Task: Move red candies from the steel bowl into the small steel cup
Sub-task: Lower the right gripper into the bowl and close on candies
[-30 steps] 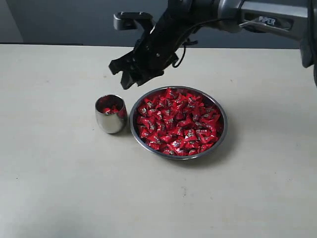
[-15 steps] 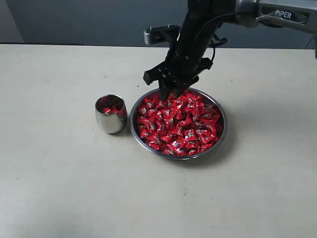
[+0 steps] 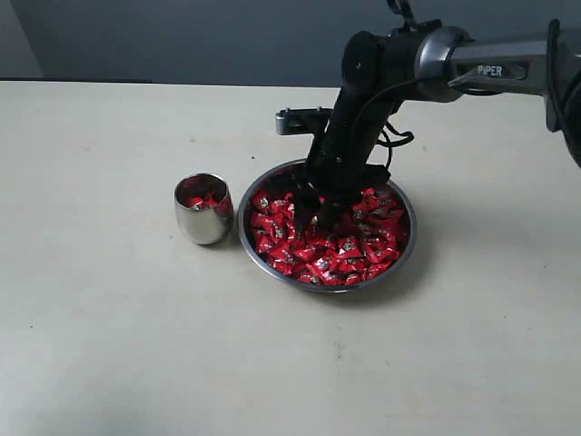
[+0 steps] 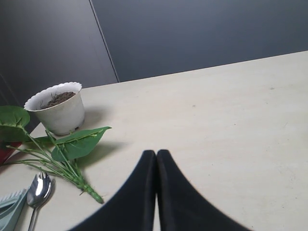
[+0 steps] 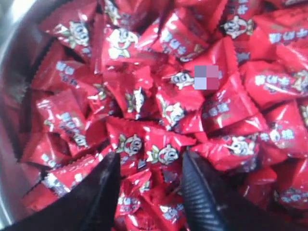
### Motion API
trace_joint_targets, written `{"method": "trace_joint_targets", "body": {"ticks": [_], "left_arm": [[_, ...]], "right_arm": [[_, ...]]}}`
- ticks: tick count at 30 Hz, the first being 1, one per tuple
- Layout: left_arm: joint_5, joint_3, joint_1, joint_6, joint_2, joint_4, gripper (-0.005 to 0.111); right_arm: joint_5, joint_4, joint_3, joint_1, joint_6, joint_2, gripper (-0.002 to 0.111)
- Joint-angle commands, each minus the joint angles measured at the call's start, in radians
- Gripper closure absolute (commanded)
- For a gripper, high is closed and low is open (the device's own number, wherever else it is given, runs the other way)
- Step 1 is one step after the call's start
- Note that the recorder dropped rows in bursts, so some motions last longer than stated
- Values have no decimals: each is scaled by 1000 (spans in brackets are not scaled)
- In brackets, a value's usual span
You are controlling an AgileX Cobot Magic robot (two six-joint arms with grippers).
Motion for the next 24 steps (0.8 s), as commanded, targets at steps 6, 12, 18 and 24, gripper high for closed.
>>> {"method": "trace_joint_targets", "body": {"ticks": [6,12,18,24], "left_arm": [[-13,1,-3,-4,-4,4,106],[-13,1,-3,-4,-4,4,106],[-13,1,-3,-4,-4,4,106],[-13,1,-3,-4,-4,4,106]], "right_arm": [[-13,-1,3,-2,10,25,102],[-9,-5,3,-2,13,-6,108],[-9,-11,3,-2,13,-61,108],[-9,-8,3,-2,6,-115,108]]}}
